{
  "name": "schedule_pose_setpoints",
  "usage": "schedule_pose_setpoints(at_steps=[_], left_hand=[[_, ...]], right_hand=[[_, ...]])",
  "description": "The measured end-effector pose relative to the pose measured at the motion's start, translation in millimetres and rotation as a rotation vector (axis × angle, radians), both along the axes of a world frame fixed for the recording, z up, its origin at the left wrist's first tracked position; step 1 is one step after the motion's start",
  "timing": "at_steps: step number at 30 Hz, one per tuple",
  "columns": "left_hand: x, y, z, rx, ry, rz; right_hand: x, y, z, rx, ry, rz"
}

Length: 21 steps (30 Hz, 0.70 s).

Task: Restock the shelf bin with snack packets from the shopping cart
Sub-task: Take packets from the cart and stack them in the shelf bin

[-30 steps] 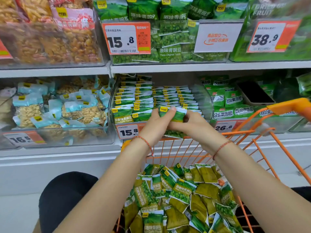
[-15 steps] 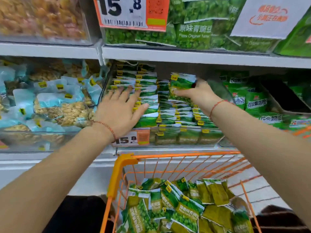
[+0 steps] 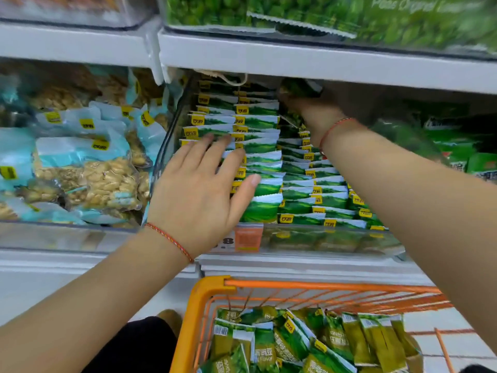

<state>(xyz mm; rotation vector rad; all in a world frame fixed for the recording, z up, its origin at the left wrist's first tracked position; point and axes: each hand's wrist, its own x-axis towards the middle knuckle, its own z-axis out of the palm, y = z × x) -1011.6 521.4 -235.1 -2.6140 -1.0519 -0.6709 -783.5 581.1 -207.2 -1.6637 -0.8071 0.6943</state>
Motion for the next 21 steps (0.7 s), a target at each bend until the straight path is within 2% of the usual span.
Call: schedule_pose_setpoints(at_steps=[4, 8, 12, 16, 21], left_hand=[[0, -1, 0, 0.01, -0.006, -0.006], [0, -1, 0, 0.019, -0.015, -0.001], [-1, -1, 0, 0.033, -0.016, 0.007], [0, -1, -1, 0.03, -0.012, 0.002], [-1, -2, -2, 0.033, -0.009, 0.009]], right_hand=[[5, 2, -10, 0.077, 0.038, -0.007], [24, -5, -14, 0.023, -0.056, -0.024], [34, -6, -9, -0.091, -0.092, 0.092], [37, 1, -7, -0.144, -0.04, 0.21], [41, 7, -11, -0.122, -0.041, 0.208]])
